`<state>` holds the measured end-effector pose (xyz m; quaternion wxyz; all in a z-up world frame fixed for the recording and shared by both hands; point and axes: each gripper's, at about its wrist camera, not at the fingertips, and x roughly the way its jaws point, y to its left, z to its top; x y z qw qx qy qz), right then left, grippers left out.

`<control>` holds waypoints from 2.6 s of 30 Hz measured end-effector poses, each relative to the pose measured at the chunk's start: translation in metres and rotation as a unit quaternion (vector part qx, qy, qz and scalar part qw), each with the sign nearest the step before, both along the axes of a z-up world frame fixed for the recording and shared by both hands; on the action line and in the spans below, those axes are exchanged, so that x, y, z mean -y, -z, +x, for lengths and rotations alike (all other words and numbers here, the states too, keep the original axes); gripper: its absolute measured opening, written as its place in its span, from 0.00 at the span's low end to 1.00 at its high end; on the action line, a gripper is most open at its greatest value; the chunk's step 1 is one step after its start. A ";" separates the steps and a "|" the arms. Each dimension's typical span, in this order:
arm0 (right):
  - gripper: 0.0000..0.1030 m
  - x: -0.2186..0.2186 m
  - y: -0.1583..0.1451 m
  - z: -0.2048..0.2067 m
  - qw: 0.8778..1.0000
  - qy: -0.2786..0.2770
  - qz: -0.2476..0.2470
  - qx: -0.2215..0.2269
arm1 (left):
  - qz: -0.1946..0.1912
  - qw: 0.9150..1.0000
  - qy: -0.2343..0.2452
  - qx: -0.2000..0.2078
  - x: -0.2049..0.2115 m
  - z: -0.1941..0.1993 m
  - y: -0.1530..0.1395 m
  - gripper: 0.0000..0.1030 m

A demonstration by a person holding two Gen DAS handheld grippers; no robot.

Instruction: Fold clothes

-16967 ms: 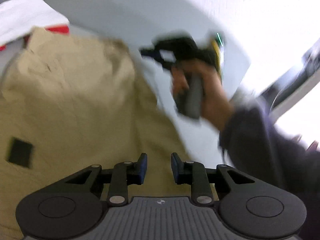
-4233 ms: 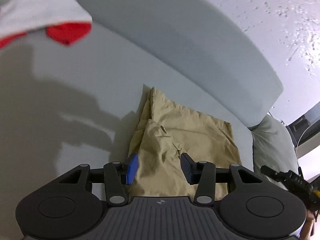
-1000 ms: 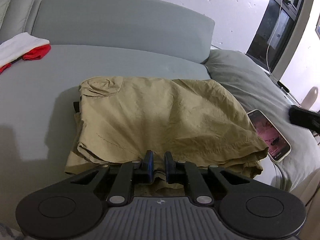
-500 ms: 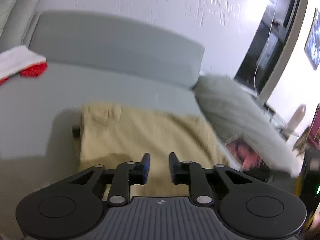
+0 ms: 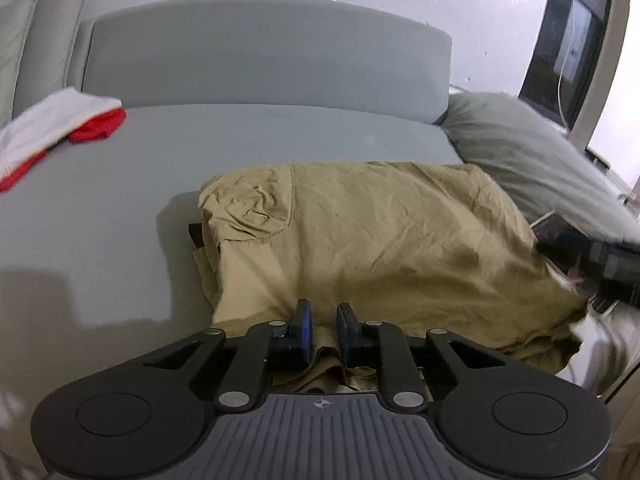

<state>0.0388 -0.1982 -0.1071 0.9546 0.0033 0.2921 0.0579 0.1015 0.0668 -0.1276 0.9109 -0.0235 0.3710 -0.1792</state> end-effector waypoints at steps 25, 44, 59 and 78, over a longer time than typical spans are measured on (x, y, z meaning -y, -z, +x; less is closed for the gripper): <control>0.02 0.067 0.050 0.121 0.957 0.265 0.099 -0.058 | -0.005 1.000 0.005 0.019 0.003 -0.004 0.003 0.19; 0.35 -0.060 0.047 0.051 0.992 -0.026 -0.121 -0.022 | 0.000 1.000 0.007 0.026 0.003 -0.011 0.003 0.20; 0.36 0.011 0.008 -0.017 0.992 0.113 -0.020 0.043 | 0.019 0.999 0.018 0.038 0.010 -0.021 0.000 0.15; 0.60 0.015 0.024 -0.069 0.996 -0.083 -0.018 -0.007 | -0.122 0.990 -0.016 0.072 -0.072 -0.068 -0.028 0.36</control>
